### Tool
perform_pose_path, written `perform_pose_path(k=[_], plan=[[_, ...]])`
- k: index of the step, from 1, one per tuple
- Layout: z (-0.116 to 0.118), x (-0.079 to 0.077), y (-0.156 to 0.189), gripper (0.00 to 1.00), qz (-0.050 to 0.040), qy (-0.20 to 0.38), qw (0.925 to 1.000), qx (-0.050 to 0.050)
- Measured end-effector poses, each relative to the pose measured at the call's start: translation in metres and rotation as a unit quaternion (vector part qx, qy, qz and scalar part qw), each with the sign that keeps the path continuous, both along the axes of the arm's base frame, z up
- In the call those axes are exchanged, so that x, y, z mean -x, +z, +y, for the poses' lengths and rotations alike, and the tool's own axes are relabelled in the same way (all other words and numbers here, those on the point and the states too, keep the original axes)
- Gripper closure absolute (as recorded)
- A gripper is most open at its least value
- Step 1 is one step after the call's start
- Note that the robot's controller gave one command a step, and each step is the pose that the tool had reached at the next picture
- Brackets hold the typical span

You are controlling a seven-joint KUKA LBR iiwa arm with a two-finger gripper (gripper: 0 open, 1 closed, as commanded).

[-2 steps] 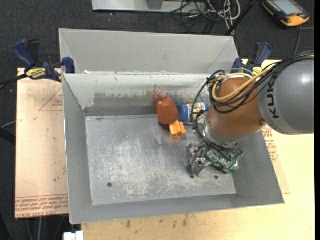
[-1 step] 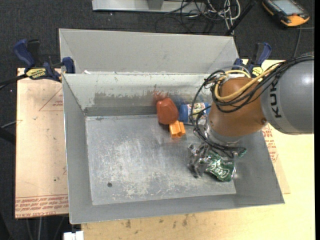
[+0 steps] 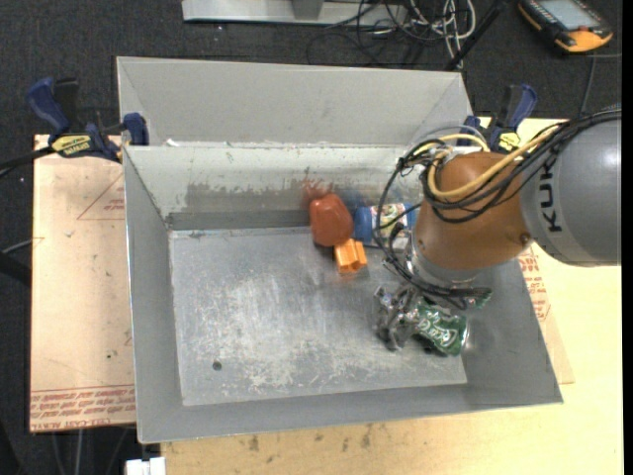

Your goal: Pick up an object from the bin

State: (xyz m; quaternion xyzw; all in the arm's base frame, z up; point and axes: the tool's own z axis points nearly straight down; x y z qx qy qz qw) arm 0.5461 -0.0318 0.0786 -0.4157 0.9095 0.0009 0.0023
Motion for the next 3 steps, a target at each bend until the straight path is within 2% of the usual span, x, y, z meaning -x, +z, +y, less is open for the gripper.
perform_pose_path(k=[1,3], plan=[[0.0007,0.0003,0.0046,1.00,0.0001,0.018,0.9998,0.001],[0.0013,0.0014,0.0107,1.00,0.0032,-0.014,0.9999,0.000]])
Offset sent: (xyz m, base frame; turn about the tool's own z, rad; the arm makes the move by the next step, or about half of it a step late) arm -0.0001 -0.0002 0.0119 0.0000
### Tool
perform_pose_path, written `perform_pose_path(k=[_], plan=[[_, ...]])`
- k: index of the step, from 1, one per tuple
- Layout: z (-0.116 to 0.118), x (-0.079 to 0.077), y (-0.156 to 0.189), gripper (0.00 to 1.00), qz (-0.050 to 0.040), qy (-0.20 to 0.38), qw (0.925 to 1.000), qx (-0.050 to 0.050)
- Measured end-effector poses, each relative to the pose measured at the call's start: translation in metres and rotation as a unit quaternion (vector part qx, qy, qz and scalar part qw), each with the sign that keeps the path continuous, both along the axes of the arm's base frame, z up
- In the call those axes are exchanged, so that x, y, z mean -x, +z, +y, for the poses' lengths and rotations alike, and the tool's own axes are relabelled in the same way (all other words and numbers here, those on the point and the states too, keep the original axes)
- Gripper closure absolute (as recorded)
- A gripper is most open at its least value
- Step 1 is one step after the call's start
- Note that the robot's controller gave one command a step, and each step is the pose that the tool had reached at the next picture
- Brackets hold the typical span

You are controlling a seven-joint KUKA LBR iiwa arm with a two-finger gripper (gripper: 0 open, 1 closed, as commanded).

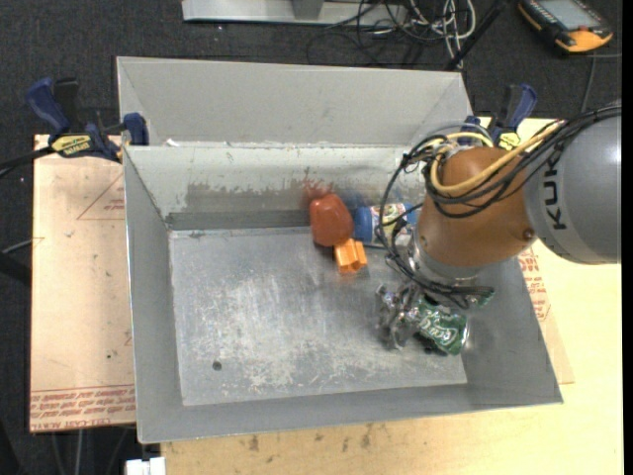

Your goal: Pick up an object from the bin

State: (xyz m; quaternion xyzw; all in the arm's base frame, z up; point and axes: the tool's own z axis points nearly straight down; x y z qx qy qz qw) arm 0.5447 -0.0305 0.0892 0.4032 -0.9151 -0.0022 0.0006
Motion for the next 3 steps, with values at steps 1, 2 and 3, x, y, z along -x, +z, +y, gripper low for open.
perform_pose_path(k=[1,2,3], plan=[[0.001,0.002,0.021,1.00,0.0029,-0.006,1.0000,0.000],[0.001,0.001,0.044,1.00,0.0008,-0.003,1.0000,0.000],[0.001,0.000,0.064,1.00,-0.0011,-0.004,1.0000,0.000]])
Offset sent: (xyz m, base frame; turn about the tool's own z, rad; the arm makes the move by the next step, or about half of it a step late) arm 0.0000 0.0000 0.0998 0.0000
